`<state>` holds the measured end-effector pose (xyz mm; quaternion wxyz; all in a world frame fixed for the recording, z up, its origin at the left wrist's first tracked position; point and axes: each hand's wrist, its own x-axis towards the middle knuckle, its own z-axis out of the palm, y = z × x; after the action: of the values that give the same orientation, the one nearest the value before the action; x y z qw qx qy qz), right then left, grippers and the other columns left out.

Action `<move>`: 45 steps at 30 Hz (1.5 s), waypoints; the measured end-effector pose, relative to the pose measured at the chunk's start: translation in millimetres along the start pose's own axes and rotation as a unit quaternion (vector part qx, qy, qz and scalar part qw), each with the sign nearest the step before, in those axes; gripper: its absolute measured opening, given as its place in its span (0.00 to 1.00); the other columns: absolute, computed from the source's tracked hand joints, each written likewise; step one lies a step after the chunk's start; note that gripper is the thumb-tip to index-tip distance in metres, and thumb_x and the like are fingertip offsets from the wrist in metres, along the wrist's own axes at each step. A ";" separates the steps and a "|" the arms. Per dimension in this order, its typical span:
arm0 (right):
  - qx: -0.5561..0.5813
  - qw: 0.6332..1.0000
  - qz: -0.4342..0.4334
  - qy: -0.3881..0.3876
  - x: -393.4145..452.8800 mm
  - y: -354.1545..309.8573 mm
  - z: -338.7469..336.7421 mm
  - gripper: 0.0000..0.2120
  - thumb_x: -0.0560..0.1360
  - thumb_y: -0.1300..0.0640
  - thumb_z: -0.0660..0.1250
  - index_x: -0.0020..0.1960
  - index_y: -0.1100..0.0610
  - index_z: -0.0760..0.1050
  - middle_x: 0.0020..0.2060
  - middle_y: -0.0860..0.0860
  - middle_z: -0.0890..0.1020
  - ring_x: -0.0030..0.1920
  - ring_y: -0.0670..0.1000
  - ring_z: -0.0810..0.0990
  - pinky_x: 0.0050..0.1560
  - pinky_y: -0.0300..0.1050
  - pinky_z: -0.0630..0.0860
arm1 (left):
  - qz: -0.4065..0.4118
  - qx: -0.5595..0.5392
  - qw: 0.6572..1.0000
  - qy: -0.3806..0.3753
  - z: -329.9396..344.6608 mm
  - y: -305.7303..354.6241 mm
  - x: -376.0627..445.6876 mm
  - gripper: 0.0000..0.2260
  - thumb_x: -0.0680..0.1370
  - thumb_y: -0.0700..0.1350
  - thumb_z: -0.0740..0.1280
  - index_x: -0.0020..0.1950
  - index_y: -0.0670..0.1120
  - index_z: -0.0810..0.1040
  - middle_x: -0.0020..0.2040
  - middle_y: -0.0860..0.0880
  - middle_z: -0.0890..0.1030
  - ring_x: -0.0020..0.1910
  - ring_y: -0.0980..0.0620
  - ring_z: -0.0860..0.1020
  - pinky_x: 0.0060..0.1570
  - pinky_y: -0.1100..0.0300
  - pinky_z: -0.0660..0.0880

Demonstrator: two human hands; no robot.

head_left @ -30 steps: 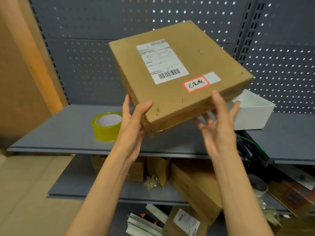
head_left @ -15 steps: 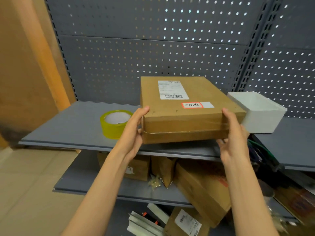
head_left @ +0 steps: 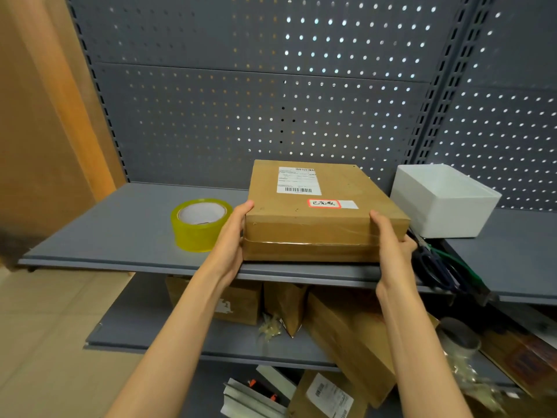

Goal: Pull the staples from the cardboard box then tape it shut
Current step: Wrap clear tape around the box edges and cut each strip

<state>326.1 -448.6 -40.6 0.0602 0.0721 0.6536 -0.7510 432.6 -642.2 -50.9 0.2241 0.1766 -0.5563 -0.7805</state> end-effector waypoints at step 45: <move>-0.250 0.929 -0.273 -0.003 -4.9 -15.5 -12.9 0.26 0.76 0.46 0.64 0.70 0.55 0.65 0.67 0.52 0.68 0.67 0.52 0.67 0.64 0.46 0.63 | 0.322 0.557 0.752 0.143 -59.8 21.3 -14.7 0.18 0.74 0.44 0.70 0.63 0.44 0.74 0.57 0.46 0.79 0.57 0.47 0.74 0.55 0.57 0.69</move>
<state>328.4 -433.8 -26.4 -0.1297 -0.1288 0.8146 -0.5505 479.6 -687.3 -49.3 0.4011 0.1903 -0.8778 -0.1799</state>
